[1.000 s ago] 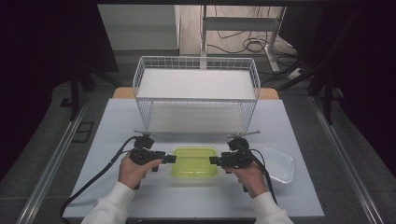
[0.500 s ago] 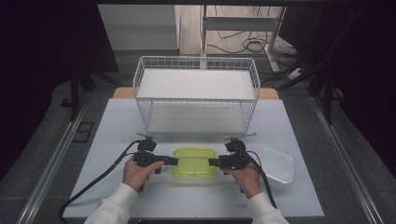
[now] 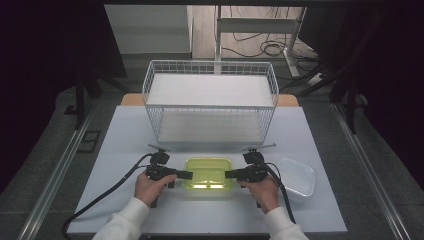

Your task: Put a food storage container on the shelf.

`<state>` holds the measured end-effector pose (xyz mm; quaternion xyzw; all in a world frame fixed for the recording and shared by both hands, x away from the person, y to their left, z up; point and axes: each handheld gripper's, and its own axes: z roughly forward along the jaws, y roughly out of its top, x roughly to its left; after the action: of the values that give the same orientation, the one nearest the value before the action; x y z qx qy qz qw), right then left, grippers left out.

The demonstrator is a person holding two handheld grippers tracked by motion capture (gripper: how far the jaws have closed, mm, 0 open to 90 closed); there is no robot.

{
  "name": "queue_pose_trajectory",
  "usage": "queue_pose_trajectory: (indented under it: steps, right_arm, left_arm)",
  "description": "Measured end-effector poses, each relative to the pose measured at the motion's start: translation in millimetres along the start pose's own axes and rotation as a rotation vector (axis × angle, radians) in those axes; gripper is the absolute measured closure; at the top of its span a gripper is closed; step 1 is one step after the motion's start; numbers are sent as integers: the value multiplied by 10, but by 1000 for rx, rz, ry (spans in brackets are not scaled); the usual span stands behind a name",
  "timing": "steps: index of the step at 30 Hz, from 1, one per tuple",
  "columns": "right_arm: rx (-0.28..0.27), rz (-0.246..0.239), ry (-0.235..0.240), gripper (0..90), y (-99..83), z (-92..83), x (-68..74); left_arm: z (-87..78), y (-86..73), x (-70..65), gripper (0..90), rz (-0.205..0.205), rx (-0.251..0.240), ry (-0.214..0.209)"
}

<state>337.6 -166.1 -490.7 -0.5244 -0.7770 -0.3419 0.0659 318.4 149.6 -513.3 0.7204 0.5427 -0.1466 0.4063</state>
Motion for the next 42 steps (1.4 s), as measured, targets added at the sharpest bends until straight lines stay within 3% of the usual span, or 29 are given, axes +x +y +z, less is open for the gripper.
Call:
queue_pose_trajectory:
  steps: [2, 11, 15, 24, 34, 39, 42]
  right_arm:
    - [-5, 19, 45, 687, -9, -20, -7]
    - [-36, 15, 58, 755, -22, -98, 14]
    - [-65, -46, 57, 756, -10, -149, 64]
    - [-120, -132, 31, 756, 21, -313, 212]
    - [-189, -225, 2, 757, 43, -513, 353]
    - [-209, -243, 1, 757, 47, -576, 398]
    - [-223, -259, -2, 757, 53, -631, 431]
  left_arm:
    - [-26, -8, 4, 733, -9, -19, -6]
    - [-127, -26, -91, 794, 25, -60, 11]
    - [-190, -24, -152, 794, 56, -85, 26]
    - [-355, -3, -305, 795, 122, -142, 31]
    - [-462, 7, -437, 796, 164, -189, 28]
    - [-533, 23, -544, 796, 197, -210, 54]
    - [-571, 32, -575, 795, 206, -221, 44]
